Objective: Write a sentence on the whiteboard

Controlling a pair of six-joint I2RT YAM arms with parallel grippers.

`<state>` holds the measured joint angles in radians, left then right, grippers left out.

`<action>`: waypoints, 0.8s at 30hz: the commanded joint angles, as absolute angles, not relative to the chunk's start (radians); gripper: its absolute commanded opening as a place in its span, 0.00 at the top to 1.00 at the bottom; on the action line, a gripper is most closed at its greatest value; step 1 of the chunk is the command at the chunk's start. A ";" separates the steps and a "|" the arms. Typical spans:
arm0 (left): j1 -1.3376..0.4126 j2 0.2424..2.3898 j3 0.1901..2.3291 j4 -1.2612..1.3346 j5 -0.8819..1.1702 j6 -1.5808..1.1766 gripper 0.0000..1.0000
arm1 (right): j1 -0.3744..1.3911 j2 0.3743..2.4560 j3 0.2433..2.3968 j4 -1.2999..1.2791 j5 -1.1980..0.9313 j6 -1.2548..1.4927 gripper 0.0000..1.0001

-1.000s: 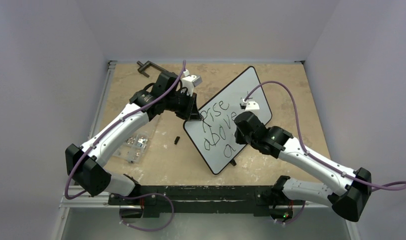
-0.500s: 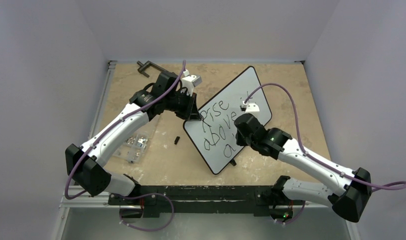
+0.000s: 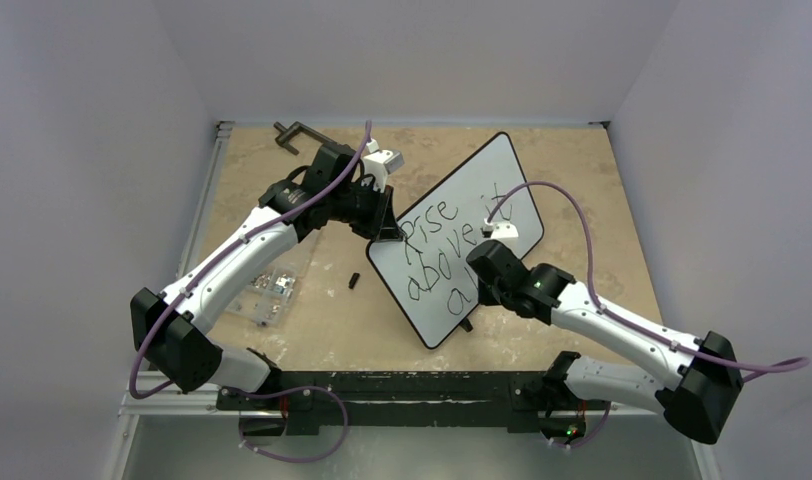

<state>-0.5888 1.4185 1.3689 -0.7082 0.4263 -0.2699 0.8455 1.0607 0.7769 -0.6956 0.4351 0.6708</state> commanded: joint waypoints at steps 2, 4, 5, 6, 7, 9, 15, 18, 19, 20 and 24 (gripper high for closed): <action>-0.574 1.427 1.382 -0.736 0.268 -0.199 1.00 | 0.847 1.085 0.764 -0.612 0.440 0.713 1.00; -0.574 1.426 1.382 -0.736 0.268 -0.199 1.00 | 0.846 1.092 0.767 -0.611 0.452 0.711 1.00; -0.574 1.427 1.381 -0.736 0.267 -0.199 1.00 | 0.846 1.094 0.772 -0.611 0.458 0.711 1.00; -0.575 1.427 1.382 -0.736 0.268 -0.199 1.00 | 0.846 1.098 0.777 -0.611 0.467 0.710 1.00; -0.574 1.427 1.382 -0.736 0.268 -0.199 1.00 | 0.845 1.103 0.784 -0.611 0.475 0.707 1.00; -0.574 1.429 1.382 -0.736 0.268 -0.199 1.00 | 0.845 1.113 0.797 -0.610 0.492 0.704 1.00; -0.575 1.427 1.382 -0.736 0.268 -0.199 1.00 | 0.844 1.134 0.838 -0.615 0.526 0.694 1.00; -0.574 1.426 1.382 -0.736 0.269 -0.199 1.00 | 0.844 1.125 0.852 -0.619 0.536 0.690 1.00; -0.574 1.426 1.382 -0.736 0.268 -0.199 1.00 | 0.844 1.121 0.856 -0.622 0.539 0.690 1.00; -0.574 1.426 1.382 -0.736 0.269 -0.199 1.00 | 0.844 1.117 0.861 -0.627 0.540 0.690 1.00; -0.574 1.422 1.382 -0.736 0.269 -0.199 1.00 | 0.845 1.094 0.884 -0.659 0.545 0.689 1.00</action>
<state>-0.5888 1.4185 1.3689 -0.7071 0.4267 -0.2703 0.8440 1.1286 0.8181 -0.7147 0.5152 0.6708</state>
